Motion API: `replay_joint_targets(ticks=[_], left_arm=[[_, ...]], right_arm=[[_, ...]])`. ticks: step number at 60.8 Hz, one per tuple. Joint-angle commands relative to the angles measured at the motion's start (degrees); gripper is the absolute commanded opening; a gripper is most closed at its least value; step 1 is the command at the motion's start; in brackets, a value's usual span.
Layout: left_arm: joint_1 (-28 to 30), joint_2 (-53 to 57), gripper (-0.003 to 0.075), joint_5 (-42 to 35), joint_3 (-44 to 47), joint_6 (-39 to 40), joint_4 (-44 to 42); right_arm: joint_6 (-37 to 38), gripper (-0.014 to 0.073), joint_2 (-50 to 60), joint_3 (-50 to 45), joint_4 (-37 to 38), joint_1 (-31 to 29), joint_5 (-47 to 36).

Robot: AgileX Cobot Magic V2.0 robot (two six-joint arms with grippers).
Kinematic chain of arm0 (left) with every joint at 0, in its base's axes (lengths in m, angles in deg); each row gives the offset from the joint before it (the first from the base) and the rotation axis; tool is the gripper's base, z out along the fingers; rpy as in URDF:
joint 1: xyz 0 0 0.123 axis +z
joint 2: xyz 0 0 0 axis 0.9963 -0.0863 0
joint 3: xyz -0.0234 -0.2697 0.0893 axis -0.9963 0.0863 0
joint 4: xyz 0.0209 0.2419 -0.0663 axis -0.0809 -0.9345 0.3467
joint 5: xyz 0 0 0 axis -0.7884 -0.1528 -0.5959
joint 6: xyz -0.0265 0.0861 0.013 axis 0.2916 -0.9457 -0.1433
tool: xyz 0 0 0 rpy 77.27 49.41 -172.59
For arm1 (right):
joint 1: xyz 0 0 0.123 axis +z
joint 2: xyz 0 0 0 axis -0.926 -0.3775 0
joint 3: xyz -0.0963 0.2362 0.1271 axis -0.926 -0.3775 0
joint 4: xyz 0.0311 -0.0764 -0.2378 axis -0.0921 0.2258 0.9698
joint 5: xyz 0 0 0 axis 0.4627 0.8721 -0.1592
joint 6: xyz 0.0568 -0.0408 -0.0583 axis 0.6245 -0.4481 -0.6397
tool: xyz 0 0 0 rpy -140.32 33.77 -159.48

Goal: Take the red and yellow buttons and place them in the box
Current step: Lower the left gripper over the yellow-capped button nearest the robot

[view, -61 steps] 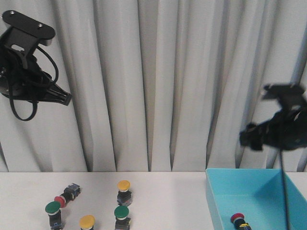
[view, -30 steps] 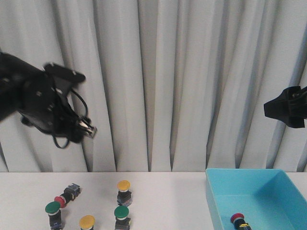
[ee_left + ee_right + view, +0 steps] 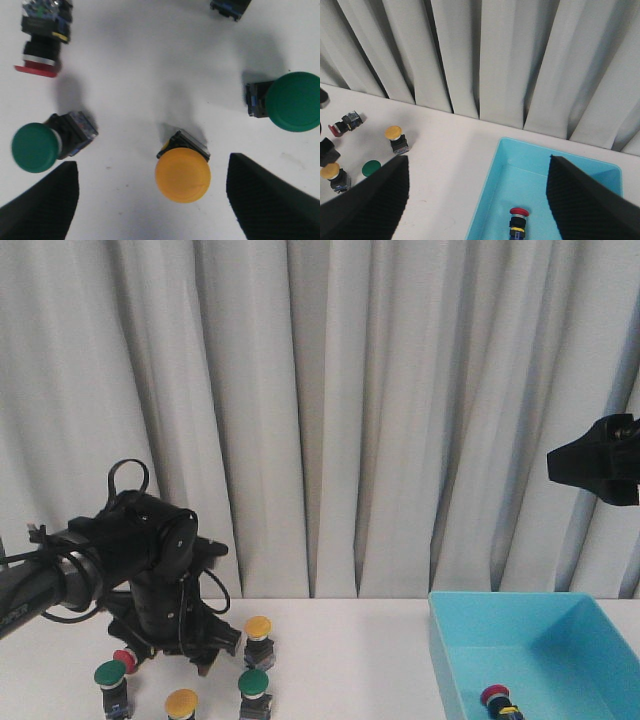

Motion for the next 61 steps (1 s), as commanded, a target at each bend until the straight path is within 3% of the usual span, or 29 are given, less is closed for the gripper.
replay_joint_targets(ticks=[1, 26, 61], left_arm=[[1.15, 2.00, 0.0587, 0.04, -1.34, -1.05, 2.68], [2.25, -0.83, 0.0587, 1.61, -1.34, -6.25, 9.77], [2.54, -3.22, 0.0587, 0.14, -1.39, -6.07, 9.17]], right_arm=[[-0.56, 0.0561, 1.31, 1.52, -1.01, -0.18, -3.24], [-0.51, 0.0561, 1.31, 1.52, -1.01, -0.18, -2.94], [-0.51, 0.0561, 1.31, 1.52, -1.01, -0.18, -2.48]])
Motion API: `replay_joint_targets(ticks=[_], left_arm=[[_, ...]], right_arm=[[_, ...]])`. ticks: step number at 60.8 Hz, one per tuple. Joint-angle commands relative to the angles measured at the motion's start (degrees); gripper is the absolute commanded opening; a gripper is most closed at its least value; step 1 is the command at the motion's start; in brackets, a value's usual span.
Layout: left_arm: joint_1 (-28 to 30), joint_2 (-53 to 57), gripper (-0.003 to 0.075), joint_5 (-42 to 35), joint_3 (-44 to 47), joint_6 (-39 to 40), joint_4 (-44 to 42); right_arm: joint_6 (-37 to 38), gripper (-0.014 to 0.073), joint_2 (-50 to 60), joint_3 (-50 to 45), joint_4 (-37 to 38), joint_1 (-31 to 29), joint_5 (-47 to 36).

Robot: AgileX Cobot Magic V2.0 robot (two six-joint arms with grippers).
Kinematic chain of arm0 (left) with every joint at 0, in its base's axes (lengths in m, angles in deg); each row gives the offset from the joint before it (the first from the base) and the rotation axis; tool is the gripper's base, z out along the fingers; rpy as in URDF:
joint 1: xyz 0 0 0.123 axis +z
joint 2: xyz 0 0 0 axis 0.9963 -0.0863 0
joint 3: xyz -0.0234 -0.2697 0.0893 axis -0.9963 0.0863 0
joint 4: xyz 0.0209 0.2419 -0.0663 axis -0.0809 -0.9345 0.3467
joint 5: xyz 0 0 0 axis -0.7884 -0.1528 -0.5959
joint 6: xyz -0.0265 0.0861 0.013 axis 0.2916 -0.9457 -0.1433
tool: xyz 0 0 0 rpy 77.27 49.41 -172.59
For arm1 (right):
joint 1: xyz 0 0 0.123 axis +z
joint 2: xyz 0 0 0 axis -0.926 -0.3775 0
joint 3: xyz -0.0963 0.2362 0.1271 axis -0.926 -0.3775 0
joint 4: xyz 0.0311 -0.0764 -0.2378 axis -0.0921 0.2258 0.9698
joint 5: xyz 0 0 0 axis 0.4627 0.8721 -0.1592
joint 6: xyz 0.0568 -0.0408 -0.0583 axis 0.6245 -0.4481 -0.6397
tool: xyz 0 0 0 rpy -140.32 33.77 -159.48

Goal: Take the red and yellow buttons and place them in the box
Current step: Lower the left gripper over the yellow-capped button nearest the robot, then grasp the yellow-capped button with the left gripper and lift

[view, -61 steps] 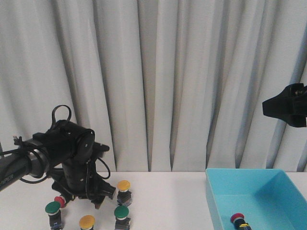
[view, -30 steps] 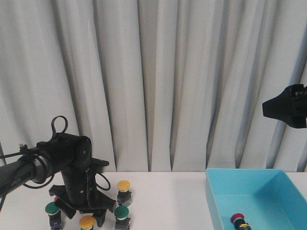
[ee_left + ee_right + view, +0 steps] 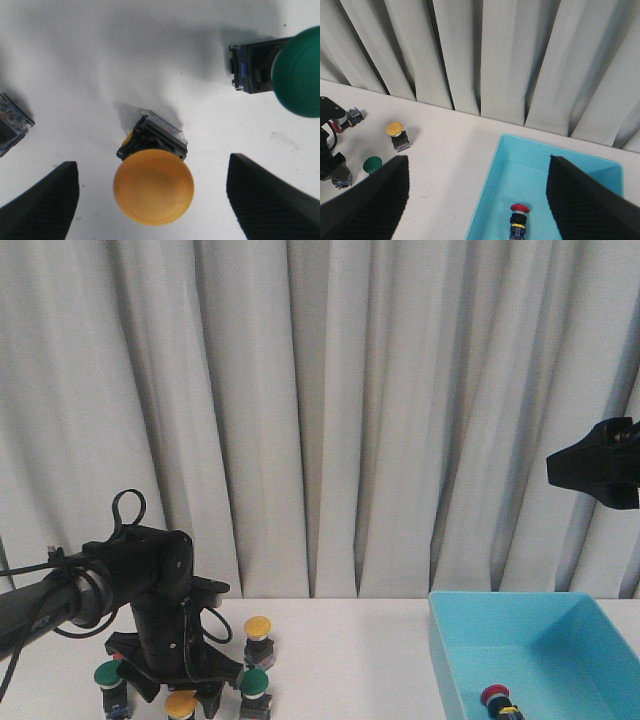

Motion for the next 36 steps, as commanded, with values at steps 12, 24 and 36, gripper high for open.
replay_joint_targets(ticks=[12, 24, 36], left_arm=[[0.45, 1.49, 0.0583, -1.06, -1.39, 0.10, 0.12], [0.45, 1.49, 0.0411, -1.08, -1.46, -0.43, 0.03], [0.45, 1.49, 0.0050, -1.58, -1.55, -2.03, -0.36]], right_arm=[[-0.36, 0.0561, 1.31, 1.52, -1.43, -0.18, -3.07], [-0.36, 0.0561, 1.31, 1.52, -2.35, -0.18, -2.87], [-0.42, 0.0561, 1.31, 1.52, -2.44, -0.18, -2.64]])
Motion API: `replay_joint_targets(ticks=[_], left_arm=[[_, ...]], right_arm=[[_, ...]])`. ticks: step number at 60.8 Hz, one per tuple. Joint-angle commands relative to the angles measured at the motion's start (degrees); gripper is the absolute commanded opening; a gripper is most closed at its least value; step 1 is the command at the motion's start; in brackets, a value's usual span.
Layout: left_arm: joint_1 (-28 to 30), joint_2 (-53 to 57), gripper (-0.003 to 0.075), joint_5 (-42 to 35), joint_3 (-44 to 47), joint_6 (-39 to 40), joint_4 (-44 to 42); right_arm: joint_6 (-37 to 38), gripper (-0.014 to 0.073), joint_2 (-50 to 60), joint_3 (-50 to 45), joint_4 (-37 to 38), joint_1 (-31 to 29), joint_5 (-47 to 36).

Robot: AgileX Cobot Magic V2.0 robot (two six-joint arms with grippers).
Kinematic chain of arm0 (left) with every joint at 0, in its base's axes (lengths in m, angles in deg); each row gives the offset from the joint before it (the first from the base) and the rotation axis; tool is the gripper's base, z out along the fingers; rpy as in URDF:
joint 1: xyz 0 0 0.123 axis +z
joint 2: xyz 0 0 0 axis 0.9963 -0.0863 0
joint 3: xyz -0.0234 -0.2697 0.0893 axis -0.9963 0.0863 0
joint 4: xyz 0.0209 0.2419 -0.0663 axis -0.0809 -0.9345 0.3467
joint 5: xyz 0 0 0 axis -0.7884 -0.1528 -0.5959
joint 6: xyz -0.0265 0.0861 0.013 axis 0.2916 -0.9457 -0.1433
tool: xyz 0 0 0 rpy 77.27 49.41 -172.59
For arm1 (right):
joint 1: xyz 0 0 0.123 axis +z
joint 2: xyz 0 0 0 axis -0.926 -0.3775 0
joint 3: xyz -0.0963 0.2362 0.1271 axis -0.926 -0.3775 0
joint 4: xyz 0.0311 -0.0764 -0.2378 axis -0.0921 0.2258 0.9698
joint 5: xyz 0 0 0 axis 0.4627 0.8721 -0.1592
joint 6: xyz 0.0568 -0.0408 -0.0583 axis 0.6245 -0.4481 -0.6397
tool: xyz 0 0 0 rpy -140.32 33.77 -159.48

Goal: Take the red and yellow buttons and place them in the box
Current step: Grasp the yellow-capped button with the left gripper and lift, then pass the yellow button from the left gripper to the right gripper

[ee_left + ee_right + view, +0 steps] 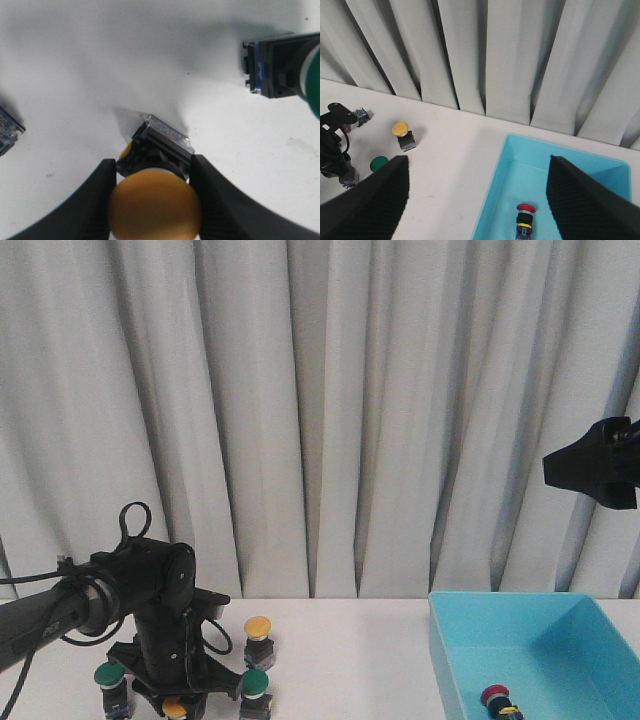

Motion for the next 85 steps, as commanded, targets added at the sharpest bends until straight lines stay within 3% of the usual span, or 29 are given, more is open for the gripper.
replay_joint_targets(ticks=[1, 13, 27, 37, 47, 52, 59, 70, 85], left_arm=[[0.13, 3.66, 0.0012, -0.77, -1.64, -1.56, -0.29], [0.13, 6.15, -0.0007, 1.86, -4.18, -4.62, -0.13], [0.13, 18.51, -0.0007, 1.47, -5.65, -13.68, 2.23], [0.08, 29.20, -0.0007, -2.47, -5.59, -26.57, 16.49], [-0.08, 36.32, -0.0007, 1.28, -5.59, -43.16, 36.71], [-0.08, 38.57, -0.0007, 6.00, -5.59, -50.72, 44.49], [-0.08, 40.94, -0.0007, 5.94, -5.39, -53.86, 49.93], [-0.14, 42.83, -0.0007, 5.94, -5.34, -53.10, 49.32], [-6.87, 42.96, -0.0007, 5.94, -5.28, -51.67, 43.06]], right_arm=[[-0.42, 0.0561, 1.31, 1.52, -1.29, -0.18, -3.01], [-5.48, 0.0561, 1.31, 1.52, -3.61, -0.18, -2.79], [-24.56, 0.0561, 0.44, 1.52, -15.37, -0.18, -0.01], [-44.46, 0.0561, -0.95, 1.52, -28.77, -0.18, 9.14], [-59.07, 0.0561, -1.55, 1.52, -39.57, 0.33, 17.44], [-61.03, 0.0561, -1.55, 1.52, -39.61, 3.26, 18.30], [-61.40, 0.0561, -1.55, 1.52, -34.36, 10.76, 15.80], [-58.32, 0.0561, -1.55, 1.52, -23.00, 19.93, 8.74], [-53.90, 0.0561, -1.55, 1.52, -18.43, 21.62, 0.95]])
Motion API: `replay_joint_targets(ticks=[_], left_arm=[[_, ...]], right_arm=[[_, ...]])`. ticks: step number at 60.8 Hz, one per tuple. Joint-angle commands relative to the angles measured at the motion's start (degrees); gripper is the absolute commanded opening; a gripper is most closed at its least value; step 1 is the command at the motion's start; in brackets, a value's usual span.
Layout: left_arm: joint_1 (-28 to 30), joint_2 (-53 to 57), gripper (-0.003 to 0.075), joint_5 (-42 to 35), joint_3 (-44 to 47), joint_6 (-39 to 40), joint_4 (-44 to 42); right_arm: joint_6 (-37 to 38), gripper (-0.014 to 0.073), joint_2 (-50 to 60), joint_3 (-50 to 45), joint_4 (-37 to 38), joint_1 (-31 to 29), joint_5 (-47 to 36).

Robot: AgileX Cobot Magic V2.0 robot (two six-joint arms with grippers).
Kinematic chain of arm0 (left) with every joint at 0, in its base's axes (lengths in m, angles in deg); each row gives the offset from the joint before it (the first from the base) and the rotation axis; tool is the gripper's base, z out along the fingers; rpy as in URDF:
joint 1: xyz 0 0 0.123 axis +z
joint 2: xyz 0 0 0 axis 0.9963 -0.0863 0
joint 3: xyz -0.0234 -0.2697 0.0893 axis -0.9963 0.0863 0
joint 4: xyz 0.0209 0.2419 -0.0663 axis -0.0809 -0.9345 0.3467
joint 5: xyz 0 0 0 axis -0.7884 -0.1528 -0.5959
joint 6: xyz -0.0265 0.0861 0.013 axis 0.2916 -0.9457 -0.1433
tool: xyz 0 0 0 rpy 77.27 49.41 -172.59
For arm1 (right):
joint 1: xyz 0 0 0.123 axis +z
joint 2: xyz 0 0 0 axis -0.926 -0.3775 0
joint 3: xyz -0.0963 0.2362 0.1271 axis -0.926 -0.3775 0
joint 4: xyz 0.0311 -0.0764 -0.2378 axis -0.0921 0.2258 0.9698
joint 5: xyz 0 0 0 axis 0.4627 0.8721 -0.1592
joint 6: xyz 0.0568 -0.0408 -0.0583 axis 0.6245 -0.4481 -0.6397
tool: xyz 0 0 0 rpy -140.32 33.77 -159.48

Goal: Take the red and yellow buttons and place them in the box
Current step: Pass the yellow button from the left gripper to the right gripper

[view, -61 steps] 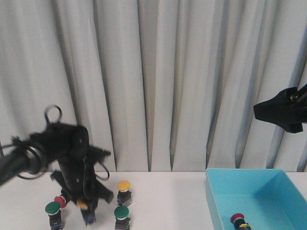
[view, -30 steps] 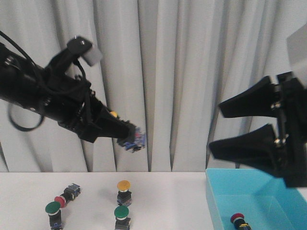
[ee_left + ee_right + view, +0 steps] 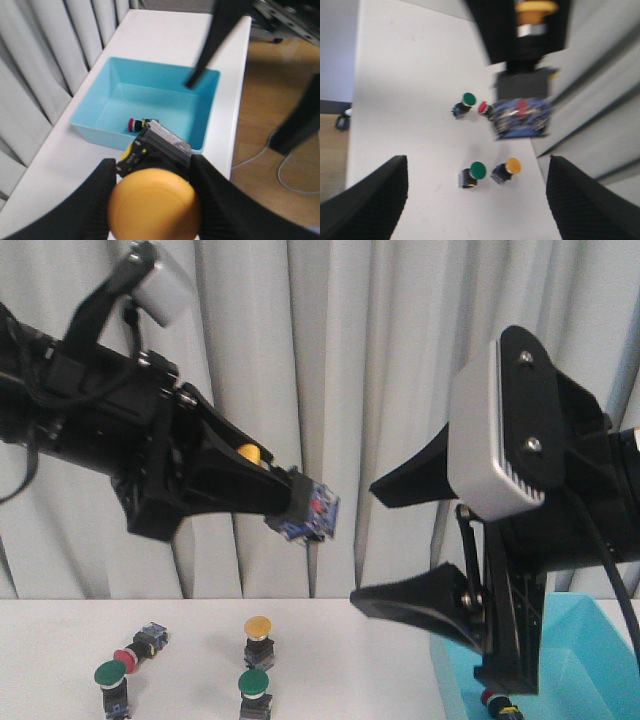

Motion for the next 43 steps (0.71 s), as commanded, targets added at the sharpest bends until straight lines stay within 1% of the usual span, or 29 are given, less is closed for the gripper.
replay_joint_targets(ticks=[1, 9, 18, 28, 43], left_arm=[[-3.23, 2.25, -0.0007, -0.99, -1.33, 0.82, 0.26], [-6.40, 2.25, -0.0007, -0.99, -1.33, 0.82, -0.62], [-8.29, 2.25, -0.0007, -0.99, -1.33, 0.82, -0.70], [-8.43, 2.25, -0.0007, -0.99, -1.33, 0.82, -0.58], [-8.43, 2.25, -0.0007, -0.99, -1.33, 2.09, -0.58]], right_arm=[[0.64, 0.0561, 1.18, 1.52, -1.06, 0.11, -4.82], [0.64, 0.0561, 0.76, 1.52, -1.12, 0.11, -4.71], [0.64, 0.0561, -0.22, 1.52, -1.30, 0.11, -4.23], [0.69, 0.0561, -0.63, 1.52, -2.91, 0.11, -3.53], [0.69, 0.0561, -0.63, 1.52, -2.91, 0.11, -2.53]])
